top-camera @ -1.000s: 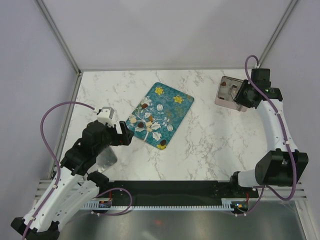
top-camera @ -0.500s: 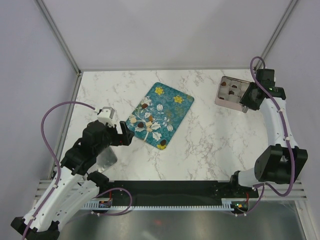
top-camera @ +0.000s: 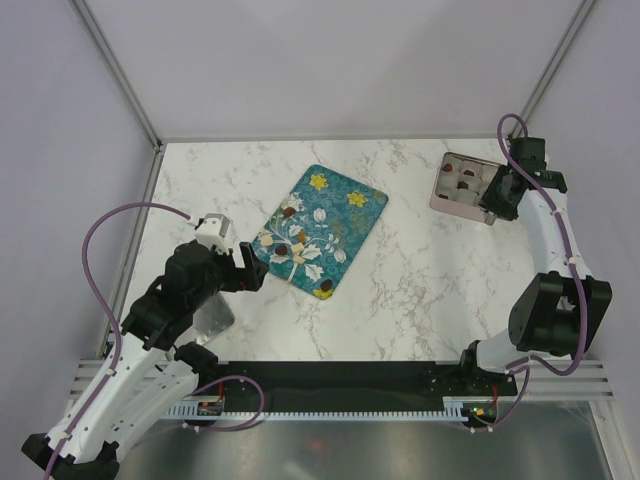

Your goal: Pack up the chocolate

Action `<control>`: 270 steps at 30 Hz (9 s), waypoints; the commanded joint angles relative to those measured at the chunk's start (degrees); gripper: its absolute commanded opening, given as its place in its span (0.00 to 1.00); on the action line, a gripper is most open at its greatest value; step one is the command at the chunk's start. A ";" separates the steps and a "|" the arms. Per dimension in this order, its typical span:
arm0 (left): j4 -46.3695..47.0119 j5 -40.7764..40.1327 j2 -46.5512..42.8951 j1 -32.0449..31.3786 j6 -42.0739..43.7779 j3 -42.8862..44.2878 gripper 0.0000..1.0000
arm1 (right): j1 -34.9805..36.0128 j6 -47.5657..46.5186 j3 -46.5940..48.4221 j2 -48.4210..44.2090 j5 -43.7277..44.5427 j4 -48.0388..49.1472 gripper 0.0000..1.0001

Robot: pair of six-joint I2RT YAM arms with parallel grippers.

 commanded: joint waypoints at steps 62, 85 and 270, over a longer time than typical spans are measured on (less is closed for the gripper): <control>2.39 -2.25 -3.35 -0.01 1.63 0.28 0.97 | 54.93 20.14 -10.87 1.09 -4.41 30.79 0.46; 2.30 -2.43 -2.82 -0.01 1.72 0.36 0.97 | 57.04 19.44 -7.54 3.66 0.15 21.65 0.25; 1.34 -5.33 -7.04 -0.01 1.55 0.63 0.97 | 34.42 12.50 -3.05 -3.47 -17.69 20.15 0.40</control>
